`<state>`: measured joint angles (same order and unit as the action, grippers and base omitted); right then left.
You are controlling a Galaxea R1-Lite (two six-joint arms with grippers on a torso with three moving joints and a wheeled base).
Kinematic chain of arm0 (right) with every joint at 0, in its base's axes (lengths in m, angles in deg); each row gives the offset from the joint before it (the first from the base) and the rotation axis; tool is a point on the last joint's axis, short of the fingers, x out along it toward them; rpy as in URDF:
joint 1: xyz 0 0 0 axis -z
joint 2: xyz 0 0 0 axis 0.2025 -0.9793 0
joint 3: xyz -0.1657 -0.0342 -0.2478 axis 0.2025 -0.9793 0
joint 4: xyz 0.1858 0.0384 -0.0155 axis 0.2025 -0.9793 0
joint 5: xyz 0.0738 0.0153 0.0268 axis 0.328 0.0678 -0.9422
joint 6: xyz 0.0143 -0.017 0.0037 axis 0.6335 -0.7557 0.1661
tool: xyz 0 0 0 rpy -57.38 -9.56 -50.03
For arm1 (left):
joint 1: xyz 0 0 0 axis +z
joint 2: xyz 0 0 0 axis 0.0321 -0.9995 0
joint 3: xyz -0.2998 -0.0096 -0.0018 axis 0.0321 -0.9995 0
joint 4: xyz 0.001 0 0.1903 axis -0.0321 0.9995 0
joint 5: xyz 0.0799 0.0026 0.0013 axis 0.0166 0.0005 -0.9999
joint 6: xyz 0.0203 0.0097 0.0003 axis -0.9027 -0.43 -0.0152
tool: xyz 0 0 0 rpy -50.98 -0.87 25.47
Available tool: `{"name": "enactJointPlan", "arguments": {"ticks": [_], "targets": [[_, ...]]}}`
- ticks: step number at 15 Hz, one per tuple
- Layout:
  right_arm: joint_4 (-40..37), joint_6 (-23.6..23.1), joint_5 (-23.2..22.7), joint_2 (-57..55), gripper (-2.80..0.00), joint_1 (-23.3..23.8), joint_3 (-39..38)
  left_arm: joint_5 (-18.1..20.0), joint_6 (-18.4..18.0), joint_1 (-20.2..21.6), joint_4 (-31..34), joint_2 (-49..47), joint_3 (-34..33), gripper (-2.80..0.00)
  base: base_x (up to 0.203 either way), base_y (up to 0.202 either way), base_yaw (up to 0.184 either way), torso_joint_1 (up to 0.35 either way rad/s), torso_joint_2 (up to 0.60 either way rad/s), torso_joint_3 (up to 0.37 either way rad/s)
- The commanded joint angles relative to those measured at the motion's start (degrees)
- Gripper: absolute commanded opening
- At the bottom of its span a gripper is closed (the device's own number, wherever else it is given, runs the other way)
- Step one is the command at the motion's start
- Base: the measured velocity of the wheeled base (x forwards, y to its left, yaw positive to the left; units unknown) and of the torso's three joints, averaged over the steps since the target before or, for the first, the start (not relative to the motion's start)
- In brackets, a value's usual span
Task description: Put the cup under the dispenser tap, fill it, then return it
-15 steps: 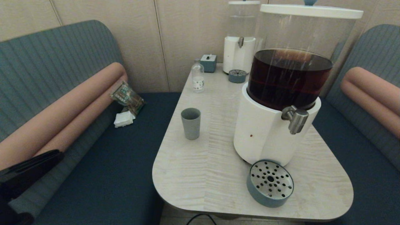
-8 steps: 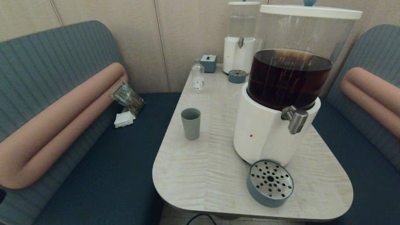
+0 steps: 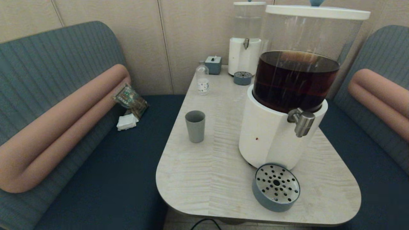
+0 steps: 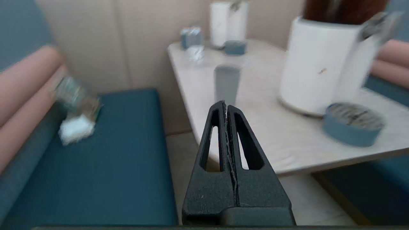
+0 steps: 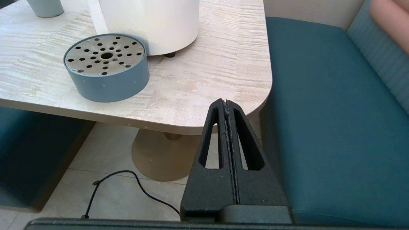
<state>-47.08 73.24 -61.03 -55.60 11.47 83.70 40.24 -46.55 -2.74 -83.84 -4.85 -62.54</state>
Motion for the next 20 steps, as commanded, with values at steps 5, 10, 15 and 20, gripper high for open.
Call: {"name": "enactJointPlan", "arguments": {"ticks": [5, 10, 15, 20], "targets": [[0.01, -0.03, -0.02, -0.07, -2.8, -0.06, 0.0, -7.19, 0.59, 0.19, 6.84, 4.68, -3.52, -2.8, 0.0, 0.0, 0.0, 0.0, 0.0, 0.0], [0.01, -0.03, -0.02, -0.07, -2.8, -0.06, 0.0, -15.34, -3.72, 0.19, 14.22, 4.68, -3.52, -2.8, 0.0, 0.0, 0.0, 0.0, 0.0, 0.0], [0.01, -0.03, -0.02, -0.07, -2.8, -0.02, 0.0, -16.62, -3.26, 0.19, 18.2, 4.59, -3.52, -2.8, 0.0, 0.0, 0.0, 0.0, 0.0, 0.0], [0.01, -0.03, -0.02, -0.07, -2.8, -0.06, 0.0, -16.62, -3.53, 0.19, 18.2, 4.59, -3.52, -2.8, 0.0, 0.0, 0.0, 0.0, 0.0, 0.0]]}}
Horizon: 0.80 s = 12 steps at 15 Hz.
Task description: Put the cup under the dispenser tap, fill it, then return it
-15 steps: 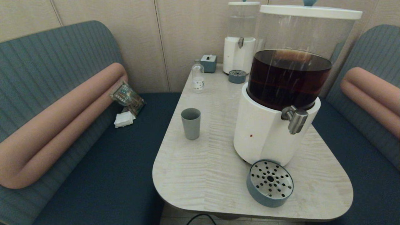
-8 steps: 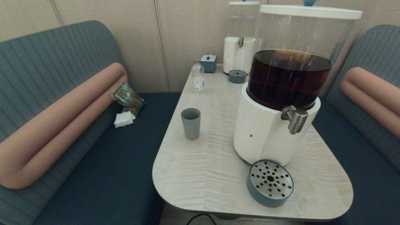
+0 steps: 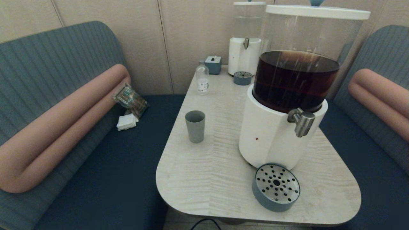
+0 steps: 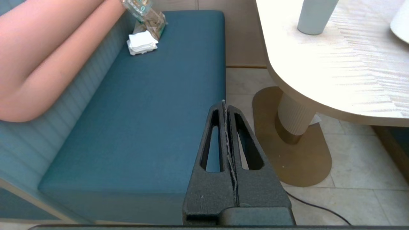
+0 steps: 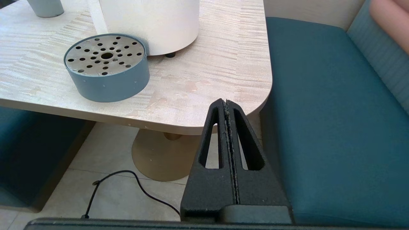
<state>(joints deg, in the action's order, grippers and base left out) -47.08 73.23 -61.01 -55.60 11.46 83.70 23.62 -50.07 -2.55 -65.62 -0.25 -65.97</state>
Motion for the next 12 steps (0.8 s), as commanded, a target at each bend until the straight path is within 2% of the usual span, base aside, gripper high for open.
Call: {"name": "enactJointPlan", "arguments": {"ticks": [1, 4, 12], "targets": [[0.02, -0.01, -0.05, -0.07, -2.8, 0.04, 0.0, 0.0, 0.17, 0.0, 0.02, -0.01, -0.09, -2.8, 0.0, 0.0, 0.0, 0.0, 0.0, 0.0], [0.02, -0.01, -0.05, -0.07, -2.8, 0.03, 0.0, -0.26, 1.4, 0.0, -0.02, -0.01, -0.09, -2.8, 0.0, 0.0, 0.0, 0.0, 0.0, 0.0], [-0.06, -0.01, -0.05, -0.06, -2.8, 0.0, 0.0, -0.26, 1.4, 0.0, -0.02, -0.01, -0.09, -2.8, 0.0, 0.0, 0.0, 0.0, 0.0, 0.0]]}}
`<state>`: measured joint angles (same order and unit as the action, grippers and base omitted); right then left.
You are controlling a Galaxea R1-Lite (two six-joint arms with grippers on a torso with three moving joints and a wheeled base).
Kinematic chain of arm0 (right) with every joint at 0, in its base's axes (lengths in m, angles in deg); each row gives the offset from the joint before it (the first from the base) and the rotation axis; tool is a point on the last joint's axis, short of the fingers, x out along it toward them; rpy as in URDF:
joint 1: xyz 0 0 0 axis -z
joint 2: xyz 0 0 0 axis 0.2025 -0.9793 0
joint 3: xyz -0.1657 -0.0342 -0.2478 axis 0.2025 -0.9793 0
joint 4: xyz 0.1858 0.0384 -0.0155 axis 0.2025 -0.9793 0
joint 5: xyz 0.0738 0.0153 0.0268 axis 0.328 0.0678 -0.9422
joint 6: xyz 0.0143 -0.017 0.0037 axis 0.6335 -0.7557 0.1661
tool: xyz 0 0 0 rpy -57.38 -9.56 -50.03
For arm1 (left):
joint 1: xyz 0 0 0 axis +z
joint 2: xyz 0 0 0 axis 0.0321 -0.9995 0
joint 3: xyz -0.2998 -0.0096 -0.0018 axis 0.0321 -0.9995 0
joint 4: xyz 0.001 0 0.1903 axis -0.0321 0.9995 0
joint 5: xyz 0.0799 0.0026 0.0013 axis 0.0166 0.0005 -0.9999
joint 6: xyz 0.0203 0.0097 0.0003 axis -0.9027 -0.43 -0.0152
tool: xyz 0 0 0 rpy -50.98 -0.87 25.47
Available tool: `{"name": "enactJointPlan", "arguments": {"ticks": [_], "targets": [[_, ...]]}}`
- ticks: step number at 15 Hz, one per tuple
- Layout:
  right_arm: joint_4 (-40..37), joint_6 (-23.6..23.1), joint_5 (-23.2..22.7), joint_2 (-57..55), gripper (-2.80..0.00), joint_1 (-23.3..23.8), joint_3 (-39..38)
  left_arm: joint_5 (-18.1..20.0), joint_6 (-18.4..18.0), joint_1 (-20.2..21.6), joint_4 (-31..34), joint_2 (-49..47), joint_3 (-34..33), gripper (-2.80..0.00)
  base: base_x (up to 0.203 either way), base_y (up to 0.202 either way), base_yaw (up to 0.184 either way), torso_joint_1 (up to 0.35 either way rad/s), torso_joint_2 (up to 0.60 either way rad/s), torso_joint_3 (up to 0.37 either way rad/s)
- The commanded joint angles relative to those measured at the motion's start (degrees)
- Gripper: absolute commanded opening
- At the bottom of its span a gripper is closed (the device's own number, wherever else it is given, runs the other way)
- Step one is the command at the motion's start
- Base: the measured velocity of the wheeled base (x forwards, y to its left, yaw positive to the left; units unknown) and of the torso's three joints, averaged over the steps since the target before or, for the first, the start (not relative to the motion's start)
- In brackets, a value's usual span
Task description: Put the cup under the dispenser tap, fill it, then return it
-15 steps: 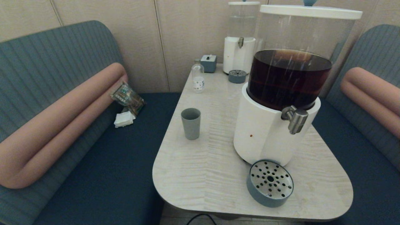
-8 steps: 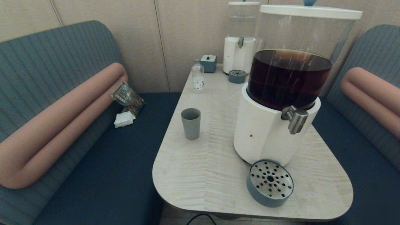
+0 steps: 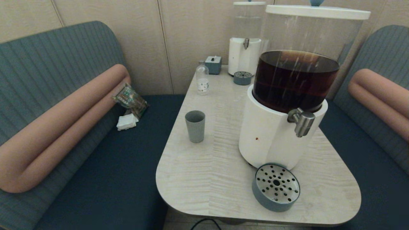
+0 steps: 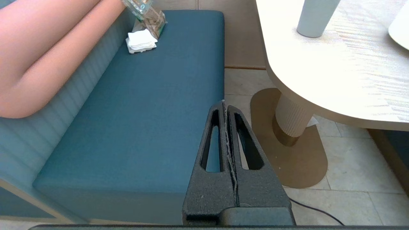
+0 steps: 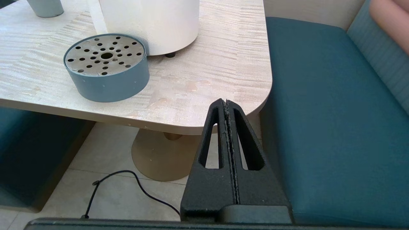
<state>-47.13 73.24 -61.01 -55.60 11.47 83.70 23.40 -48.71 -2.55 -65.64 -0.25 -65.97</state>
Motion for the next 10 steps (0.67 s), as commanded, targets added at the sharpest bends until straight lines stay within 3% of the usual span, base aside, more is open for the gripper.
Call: {"name": "enactJointPlan", "arguments": {"ticks": [1, 10], "targets": [[-0.02, 0.15, 0.13, 0.01, -2.8, 0.03, 0.0, -0.04, 0.04, 0.0, 0.0, -0.01, -0.09, -2.8, 0.0, 0.0, 0.0, 0.0, 0.0, 0.0], [0.15, 2.35, 1.1, -0.07, -2.8, -0.06, 0.0, -0.04, 0.04, 0.0, 0.0, -0.01, -0.09, -2.8, 0.0, 0.0, 0.0, 0.0, 0.0, 0.0]]}}
